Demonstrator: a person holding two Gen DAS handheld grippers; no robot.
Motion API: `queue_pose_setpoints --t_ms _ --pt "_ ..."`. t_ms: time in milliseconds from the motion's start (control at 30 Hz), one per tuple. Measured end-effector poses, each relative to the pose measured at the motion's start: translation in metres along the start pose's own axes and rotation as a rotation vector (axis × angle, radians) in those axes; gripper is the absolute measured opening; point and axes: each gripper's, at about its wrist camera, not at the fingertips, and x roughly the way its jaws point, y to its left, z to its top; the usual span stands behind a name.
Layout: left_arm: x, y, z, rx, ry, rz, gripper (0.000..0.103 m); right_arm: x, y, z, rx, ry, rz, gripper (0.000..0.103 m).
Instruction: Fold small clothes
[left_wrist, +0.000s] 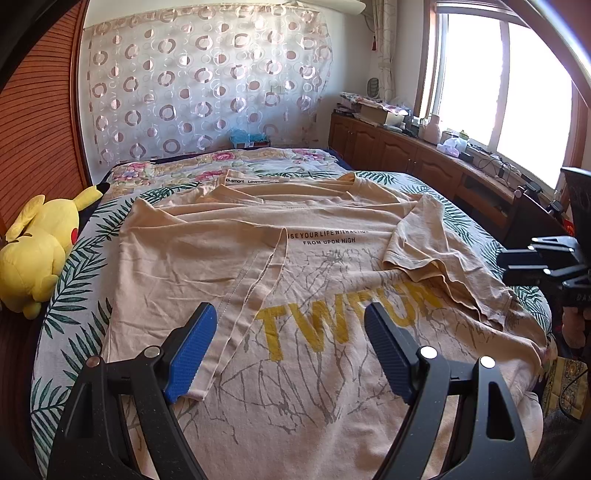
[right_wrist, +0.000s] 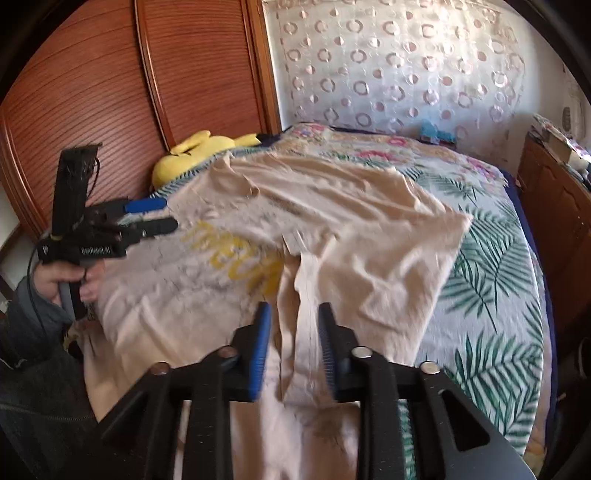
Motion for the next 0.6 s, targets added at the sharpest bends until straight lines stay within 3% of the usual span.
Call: queue_pose_setpoints --t_ms 267,600 --pt "-0.004 0.007 -0.001 -0.014 -0.005 0.008 0.083 0.057 -0.006 0.023 -0.003 0.049 -0.065 0.031" --pt "-0.004 0.010 -0.003 -0.025 -0.006 0.011 0.083 0.117 0.017 0.063 -0.078 0.107 0.000 0.031"
